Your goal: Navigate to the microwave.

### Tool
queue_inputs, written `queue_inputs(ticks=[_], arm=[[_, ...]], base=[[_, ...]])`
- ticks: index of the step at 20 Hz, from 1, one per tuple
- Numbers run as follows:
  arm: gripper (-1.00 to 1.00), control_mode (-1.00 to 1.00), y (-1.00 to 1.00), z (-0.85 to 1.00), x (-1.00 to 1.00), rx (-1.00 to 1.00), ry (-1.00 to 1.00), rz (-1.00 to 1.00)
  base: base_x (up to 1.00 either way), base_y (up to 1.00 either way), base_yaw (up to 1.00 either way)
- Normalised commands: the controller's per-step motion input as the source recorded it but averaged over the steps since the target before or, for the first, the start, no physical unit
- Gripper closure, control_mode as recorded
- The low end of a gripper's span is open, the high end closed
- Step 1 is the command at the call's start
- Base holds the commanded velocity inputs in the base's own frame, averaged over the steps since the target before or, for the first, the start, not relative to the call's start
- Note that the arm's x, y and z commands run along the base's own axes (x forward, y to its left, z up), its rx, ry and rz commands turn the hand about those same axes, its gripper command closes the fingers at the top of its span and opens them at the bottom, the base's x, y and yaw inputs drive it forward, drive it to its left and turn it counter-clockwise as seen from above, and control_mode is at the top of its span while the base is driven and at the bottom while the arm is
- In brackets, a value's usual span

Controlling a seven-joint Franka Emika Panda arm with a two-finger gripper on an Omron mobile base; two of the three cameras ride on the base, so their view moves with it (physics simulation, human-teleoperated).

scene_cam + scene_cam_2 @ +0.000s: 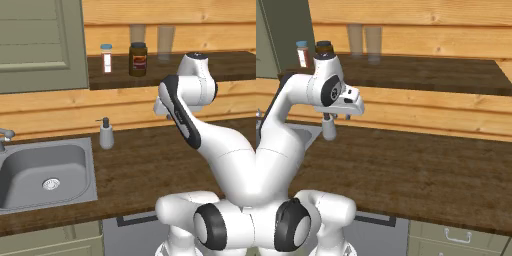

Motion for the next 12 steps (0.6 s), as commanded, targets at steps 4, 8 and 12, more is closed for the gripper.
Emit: queue_inputs(ticks=[4, 8, 12], arm=[[-1.0, -1.0, 0.0, -0.03, -0.3, 0.0, 0.0, 0.0], [-1.0, -1.0, -0.02, -0.31, -0.97, 0.0, 0.0, 0.0], [-1.0, -1.0, -0.01, -0.44, -0.91, 0.0, 0.0, 0.0]], base=[[0.0, 0.0, 0.0], [0.0, 0.0, 0.0], [0.0, 0.0, 0.0]])
